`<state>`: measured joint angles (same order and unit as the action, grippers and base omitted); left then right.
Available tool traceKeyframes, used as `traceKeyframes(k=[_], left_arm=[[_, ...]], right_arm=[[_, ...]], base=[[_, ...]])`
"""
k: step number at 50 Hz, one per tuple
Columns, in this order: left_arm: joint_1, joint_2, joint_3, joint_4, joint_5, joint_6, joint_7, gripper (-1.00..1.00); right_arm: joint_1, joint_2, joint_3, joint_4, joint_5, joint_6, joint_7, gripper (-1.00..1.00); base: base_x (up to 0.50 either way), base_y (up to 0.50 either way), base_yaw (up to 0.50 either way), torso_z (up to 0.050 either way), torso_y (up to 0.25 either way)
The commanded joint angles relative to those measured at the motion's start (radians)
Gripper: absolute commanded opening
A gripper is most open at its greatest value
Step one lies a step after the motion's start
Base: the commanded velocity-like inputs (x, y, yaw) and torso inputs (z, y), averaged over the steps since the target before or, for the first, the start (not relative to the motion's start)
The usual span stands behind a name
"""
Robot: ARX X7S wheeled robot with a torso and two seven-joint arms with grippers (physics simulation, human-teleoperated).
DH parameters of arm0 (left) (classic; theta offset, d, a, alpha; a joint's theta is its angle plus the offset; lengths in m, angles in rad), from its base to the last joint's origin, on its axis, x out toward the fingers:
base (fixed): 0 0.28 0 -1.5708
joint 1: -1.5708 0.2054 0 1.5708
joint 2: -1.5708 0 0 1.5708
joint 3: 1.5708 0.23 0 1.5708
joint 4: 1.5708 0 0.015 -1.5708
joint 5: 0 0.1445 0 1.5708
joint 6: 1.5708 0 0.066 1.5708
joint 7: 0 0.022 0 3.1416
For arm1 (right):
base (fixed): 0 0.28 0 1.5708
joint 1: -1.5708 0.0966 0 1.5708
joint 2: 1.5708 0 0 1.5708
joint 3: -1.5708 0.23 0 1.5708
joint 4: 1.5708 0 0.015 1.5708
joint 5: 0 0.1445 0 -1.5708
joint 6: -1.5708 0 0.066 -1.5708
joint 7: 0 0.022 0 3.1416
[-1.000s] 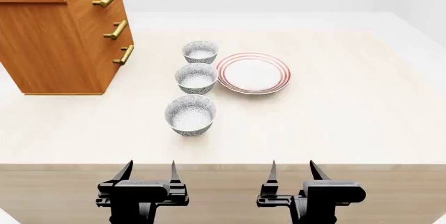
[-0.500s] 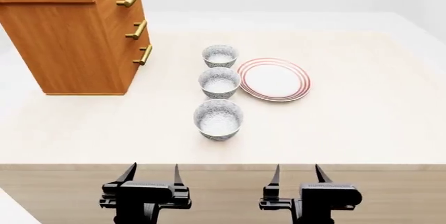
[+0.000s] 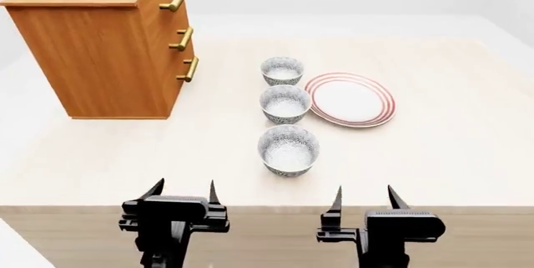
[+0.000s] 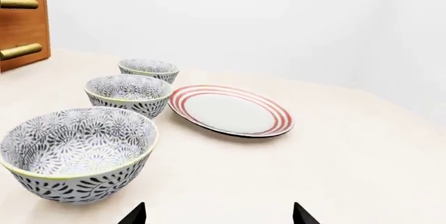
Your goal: Stack the bowl in the middle on the bowl at the back.
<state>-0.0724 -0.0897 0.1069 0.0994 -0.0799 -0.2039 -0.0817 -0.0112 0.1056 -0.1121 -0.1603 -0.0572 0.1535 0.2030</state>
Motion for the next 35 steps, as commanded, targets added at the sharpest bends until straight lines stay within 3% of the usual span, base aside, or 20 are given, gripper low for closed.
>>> traceKeyframes(k=[1, 9, 19, 35], left_arm=[[-0.08, -0.017, -0.002, 0.181, -0.064, -0.199, -0.005, 1.0], [-0.11, -0.025, 0.013, 0.215, -0.073, -0.237, -0.015, 1.0], [-0.122, -0.034, 0.022, 0.217, -0.083, -0.248, -0.025, 1.0], [-0.151, -0.044, 0.046, 0.196, -0.081, -0.255, -0.04, 1.0]], right_arm=[[0.027, 0.041, 0.021, -0.225, 0.009, 0.158, -0.005, 1.0], [0.022, 0.059, 0.045, -0.272, 0.024, 0.189, 0.0, 1.0], [0.019, 0.073, 0.041, -0.292, 0.017, 0.195, 0.01, 1.0], [0.023, 0.093, 0.019, -0.289, -0.02, 0.225, 0.038, 1.0]], base=[[0.5, 0.0, 0.0, 0.0, 0.0], [0.5, -0.02, 0.0, 0.0, 0.0], [0.47, -0.28, 0.0, 0.0, 0.0], [0.45, 0.0, 0.0, 0.0, 0.0]])
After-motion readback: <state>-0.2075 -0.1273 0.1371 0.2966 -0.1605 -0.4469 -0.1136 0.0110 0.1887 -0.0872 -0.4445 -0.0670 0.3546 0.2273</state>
